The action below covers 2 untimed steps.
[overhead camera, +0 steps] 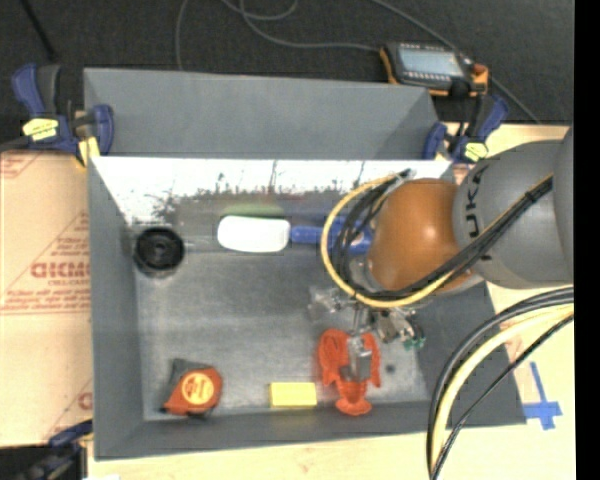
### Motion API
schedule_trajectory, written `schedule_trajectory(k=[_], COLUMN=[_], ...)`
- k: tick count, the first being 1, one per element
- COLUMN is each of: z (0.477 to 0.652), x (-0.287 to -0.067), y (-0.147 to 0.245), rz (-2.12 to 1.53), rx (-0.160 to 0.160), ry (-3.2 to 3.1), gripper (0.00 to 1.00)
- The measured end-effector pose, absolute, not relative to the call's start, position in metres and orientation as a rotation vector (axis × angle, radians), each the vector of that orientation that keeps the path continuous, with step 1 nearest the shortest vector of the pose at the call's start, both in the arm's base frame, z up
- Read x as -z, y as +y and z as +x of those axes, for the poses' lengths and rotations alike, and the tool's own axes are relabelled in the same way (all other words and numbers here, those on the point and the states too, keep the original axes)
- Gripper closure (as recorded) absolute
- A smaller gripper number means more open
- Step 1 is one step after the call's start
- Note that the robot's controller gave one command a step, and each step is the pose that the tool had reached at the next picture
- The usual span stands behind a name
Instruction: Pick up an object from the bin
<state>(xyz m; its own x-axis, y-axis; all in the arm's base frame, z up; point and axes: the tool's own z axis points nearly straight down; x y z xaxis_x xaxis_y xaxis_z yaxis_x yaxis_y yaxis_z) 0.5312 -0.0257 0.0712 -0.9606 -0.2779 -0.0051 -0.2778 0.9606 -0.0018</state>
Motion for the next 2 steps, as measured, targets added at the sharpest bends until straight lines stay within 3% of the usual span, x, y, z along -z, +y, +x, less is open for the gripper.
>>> schedule_trajectory(k=[1,2], z=[0.503,0.522], x=[-0.072,-0.074], y=[-0.064,-0.079], rz=[-0.368,-0.563], rx=[-0.001,0.008], ry=[3.105,3.088], gripper=[0.00,1.00])
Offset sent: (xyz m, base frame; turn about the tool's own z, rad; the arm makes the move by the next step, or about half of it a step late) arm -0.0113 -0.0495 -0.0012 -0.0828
